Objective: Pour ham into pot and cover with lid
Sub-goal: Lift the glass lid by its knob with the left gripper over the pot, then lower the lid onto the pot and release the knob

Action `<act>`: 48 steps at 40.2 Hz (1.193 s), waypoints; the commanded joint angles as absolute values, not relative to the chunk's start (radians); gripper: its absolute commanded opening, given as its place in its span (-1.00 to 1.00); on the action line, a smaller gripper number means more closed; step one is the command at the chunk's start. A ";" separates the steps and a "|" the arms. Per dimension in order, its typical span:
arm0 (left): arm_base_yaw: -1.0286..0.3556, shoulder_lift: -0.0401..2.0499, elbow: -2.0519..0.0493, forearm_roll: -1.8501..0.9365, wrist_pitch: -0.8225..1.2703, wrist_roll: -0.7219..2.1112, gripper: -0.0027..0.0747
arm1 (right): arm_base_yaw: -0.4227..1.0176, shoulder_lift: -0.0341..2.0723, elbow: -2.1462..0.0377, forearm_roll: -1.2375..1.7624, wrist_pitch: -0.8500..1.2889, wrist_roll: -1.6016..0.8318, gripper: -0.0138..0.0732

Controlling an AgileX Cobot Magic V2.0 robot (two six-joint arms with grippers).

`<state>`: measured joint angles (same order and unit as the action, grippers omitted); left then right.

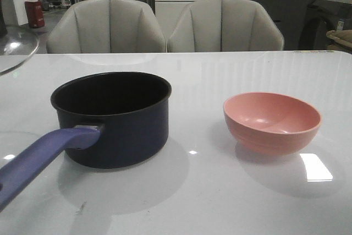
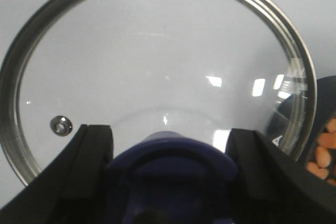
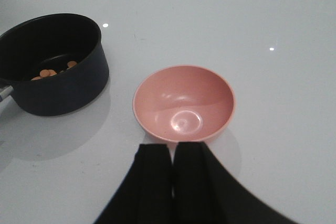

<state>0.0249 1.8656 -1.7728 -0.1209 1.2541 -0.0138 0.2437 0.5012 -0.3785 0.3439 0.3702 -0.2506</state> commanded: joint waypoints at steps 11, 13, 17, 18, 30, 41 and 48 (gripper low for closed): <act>-0.215 1.786 -1.884 -0.159 1.286 -0.008 -0.64 | 0.247 0.502 -0.407 0.355 0.304 -0.265 -0.34; -0.248 1.786 -1.884 -0.159 1.286 -0.008 -0.64 | 0.247 0.502 -0.407 0.355 0.304 -0.265 -0.34; -0.300 1.788 -1.884 -0.159 1.286 -0.008 -0.64 | 0.247 0.502 -0.407 0.355 0.304 -0.265 -0.34; -0.315 1.790 -1.884 -0.159 1.286 -0.008 -0.64 | 0.247 0.502 -0.407 0.355 0.304 -0.265 -0.34; -0.411 1.833 -1.884 -0.155 1.286 -0.008 -0.64 | 0.247 0.502 -0.407 0.355 0.304 -0.265 -0.34; -0.429 1.892 -1.878 -0.155 1.286 -0.016 -0.64 | 0.247 0.502 -0.407 0.355 0.305 -0.265 -0.34; -0.429 1.894 -1.875 -0.155 1.288 -0.015 -0.63 | 0.247 0.502 -0.407 0.355 0.305 -0.265 -0.34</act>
